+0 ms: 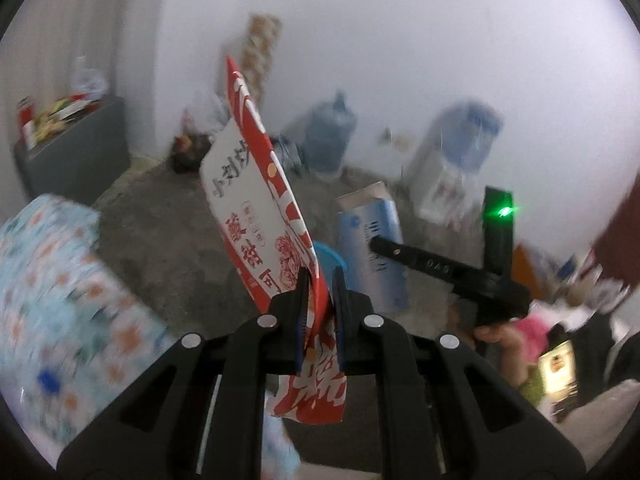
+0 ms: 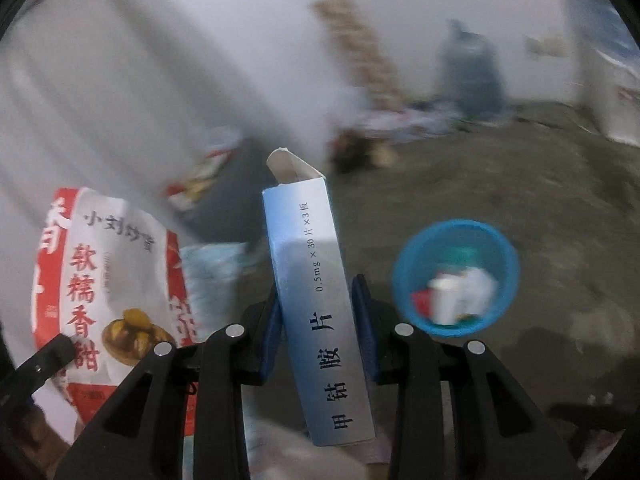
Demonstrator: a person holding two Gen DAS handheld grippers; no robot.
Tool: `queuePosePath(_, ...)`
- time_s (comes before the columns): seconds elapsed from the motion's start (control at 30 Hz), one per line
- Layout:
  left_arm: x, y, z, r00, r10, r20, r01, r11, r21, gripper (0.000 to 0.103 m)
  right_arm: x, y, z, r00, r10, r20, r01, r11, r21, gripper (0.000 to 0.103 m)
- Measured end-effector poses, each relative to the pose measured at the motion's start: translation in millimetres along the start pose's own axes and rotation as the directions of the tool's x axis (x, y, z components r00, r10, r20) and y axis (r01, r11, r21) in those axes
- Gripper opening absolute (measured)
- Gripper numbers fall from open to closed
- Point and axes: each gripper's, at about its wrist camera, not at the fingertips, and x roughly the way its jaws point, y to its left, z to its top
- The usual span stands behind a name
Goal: Collect trash
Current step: 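Carry the snack bag and medicine box over the blue wastebasket and open both tools, then move both tools back over the quilt toward the Pepsi bottle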
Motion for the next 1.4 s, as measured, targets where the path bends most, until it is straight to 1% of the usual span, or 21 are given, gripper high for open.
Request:
queuePosePath(0.07, 56, -12, 11, 0.997, 0.006, -0.080, -0.001, 0.998, 0.064, 0.010, 20, -36, 4, 0.999, -0.050, -0.018, 0.051, 0.995, 0.080, 0.033)
queuePosePath(0.13, 104, -22, 19, 0.991, 0.003, -0.134, 0.013, 0.993, 0.119, 0.010, 39, -62, 6, 0.996, -0.082, -0.041, 0.086, 0.988, 0.127, 0.033)
queuePosePath(0.27, 181, -30, 28, 0.973, -0.013, -0.229, 0.049, 0.987, 0.153, 0.010, 79, -105, 8, 0.987, -0.133, -0.093, 0.149, 0.969, 0.199, 0.033)
queuePosePath(0.4, 247, -29, 35, 0.959, 0.009, -0.283, 0.051, 0.978, 0.203, 0.010, 117, -136, 12, 0.983, -0.146, -0.113, 0.171, 0.950, 0.261, 0.033)
queuePosePath(0.5, 295, -30, 35, 0.947, 0.051, -0.317, 0.031, 0.968, 0.248, 0.011, 142, -155, 16, 0.983, -0.148, -0.112, 0.176, 0.937, 0.302, 0.034)
queuePosePath(0.53, 313, -27, 32, 0.944, 0.058, -0.324, 0.025, 0.969, 0.244, 0.015, 151, -162, 17, 0.981, -0.154, -0.116, 0.184, 0.930, 0.318, 0.034)
queuePosePath(0.57, 325, -26, 30, 0.939, 0.060, -0.338, 0.023, 0.972, 0.236, 0.033, 160, -172, 15, 0.982, -0.150, -0.112, 0.179, 0.922, 0.342, 0.037)
queuePosePath(0.6, 336, -24, 29, 0.932, 0.068, -0.357, 0.017, 0.973, 0.231, 0.045, 171, -181, 17, 0.983, -0.143, -0.117, 0.176, 0.917, 0.359, 0.051)
queuePosePath(0.63, 349, -23, 28, 0.920, 0.090, -0.381, 0.001, 0.973, 0.231, 0.059, 183, -192, 14, 0.979, -0.149, -0.139, 0.192, 0.903, 0.386, 0.058)
queuePosePath(0.67, 355, -20, 25, 0.915, 0.108, -0.389, -0.013, 0.971, 0.238, 0.059, 193, -203, 8, 0.975, -0.152, -0.160, 0.206, 0.886, 0.415, 0.061)
queuePosePath(0.73, 352, -14, 25, 0.916, 0.105, -0.387, -0.020, 0.976, 0.218, 0.059, 211, -217, 4, 0.972, -0.126, -0.199, 0.207, 0.863, 0.462, 0.061)
queuePosePath(0.8, 338, -6, 28, 0.924, 0.064, -0.378, 0.000, 0.986, 0.167, 0.059, 214, -225, -4, 0.968, -0.131, -0.214, 0.223, 0.843, 0.490, 0.061)
queuePosePath(0.93, 302, -7, 39, 0.945, 0.051, -0.322, 0.000, 0.988, 0.156, 0.063, 205, -226, -12, 0.971, -0.158, -0.180, 0.229, 0.832, 0.505, 0.061)
queuePosePath(1.0, 281, -9, 46, 0.955, 0.041, -0.292, 0.004, 0.988, 0.152, 0.065, 194, -222, -11, 0.975, -0.157, -0.154, 0.215, 0.829, 0.515, 0.061)
queuePosePath(1.03, 263, -10, 51, 0.962, 0.037, -0.272, 0.004, 0.989, 0.149, 0.067, 187, -216, -10, 0.977, -0.161, -0.137, 0.209, 0.831, 0.515, 0.061)
queuePosePath(1.1, 232, -12, 55, 0.972, 0.025, -0.235, 0.006, 0.992, 0.129, 0.068, 173, -206, -8, 0.982, -0.159, -0.104, 0.190, 0.839, 0.509, 0.061)
queuePosePath(1.23, 161, -9, 57, 0.987, 0.003, -0.163, 0.006, 0.998, 0.055, 0.073, 143, -172, -2, 0.990, -0.136, -0.040, 0.139, 0.877, 0.460, 0.061)
queuePosePath(1.27, 148, -8, 55, 0.989, 0.001, -0.149, 0.005, 0.999, 0.039, 0.076, 134, -159, 0, 0.992, -0.123, -0.025, 0.121, 0.888, 0.443, 0.061)
queuePosePath(1.3, 125, -5, 52, 0.992, -0.005, -0.129, 0.007, 1.000, 0.015, 0.076, 126, -149, 1, 0.993, -0.113, -0.015, 0.109, 0.898, 0.426, 0.061)
queuePosePath(1.37, 94, 1, 45, 0.995, -0.008, -0.100, 0.007, 1.000, -0.016, 0.076, 110, -121, 5, 0.996, -0.089, 0.009, 0.080, 0.926, 0.370, 0.062)
queuePosePath(1.4, 72, 5, 38, 0.997, -0.003, -0.080, 0.000, 0.999, -0.036, 0.077, 105, -111, 8, 0.997, -0.079, 0.014, 0.069, 0.935, 0.348, 0.065)
